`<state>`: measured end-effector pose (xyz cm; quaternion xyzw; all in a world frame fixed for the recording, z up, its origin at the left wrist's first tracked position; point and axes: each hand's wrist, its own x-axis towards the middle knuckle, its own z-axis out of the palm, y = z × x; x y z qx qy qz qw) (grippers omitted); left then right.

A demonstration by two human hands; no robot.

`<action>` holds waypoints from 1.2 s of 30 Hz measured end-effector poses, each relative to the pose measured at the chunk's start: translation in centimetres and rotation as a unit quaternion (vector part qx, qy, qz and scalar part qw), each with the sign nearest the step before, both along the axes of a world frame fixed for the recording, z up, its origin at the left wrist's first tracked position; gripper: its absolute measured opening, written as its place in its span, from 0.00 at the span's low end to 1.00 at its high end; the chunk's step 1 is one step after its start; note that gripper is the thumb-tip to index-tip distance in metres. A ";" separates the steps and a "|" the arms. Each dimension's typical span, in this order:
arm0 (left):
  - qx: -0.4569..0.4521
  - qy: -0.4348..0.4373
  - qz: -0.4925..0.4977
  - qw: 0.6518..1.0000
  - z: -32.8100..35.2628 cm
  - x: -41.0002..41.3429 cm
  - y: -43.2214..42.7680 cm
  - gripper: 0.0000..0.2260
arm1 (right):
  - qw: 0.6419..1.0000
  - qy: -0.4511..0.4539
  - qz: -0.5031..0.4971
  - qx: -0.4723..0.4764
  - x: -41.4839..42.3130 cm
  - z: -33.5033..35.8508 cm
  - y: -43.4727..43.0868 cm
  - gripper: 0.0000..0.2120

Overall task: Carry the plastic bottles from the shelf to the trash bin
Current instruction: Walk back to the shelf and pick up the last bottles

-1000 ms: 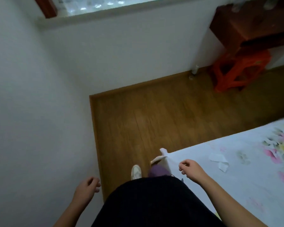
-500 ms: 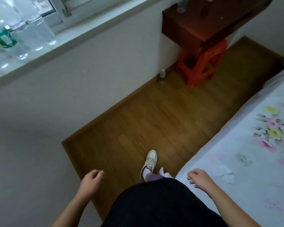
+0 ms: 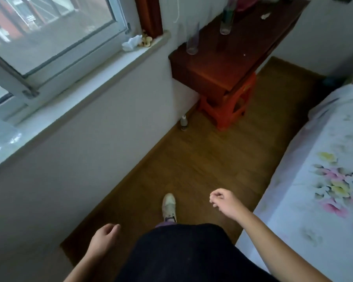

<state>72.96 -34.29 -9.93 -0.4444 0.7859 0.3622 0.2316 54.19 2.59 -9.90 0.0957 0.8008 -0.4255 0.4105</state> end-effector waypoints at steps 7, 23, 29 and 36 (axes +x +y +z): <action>0.068 -0.003 -0.079 0.995 -7.2 -18.4 -3.2 0.16 | 0.991 -0.020 -0.116 0.057 -6.3 -1.8 5.1 0.05; 0.093 0.013 -0.451 0.888 0.8 -56.5 24.9 0.07 | 0.910 -0.044 -0.397 0.116 -12.0 -1.4 21.6 0.09; 0.101 0.011 -0.379 0.920 1.0 -60.5 30.8 0.07 | 0.920 -0.039 -0.383 0.066 -22.7 -0.5 28.4 0.06; 0.079 0.110 -0.258 0.957 3.8 -62.6 31.3 0.08 | 0.971 0.019 -0.237 0.030 -39.7 3.0 31.3 0.05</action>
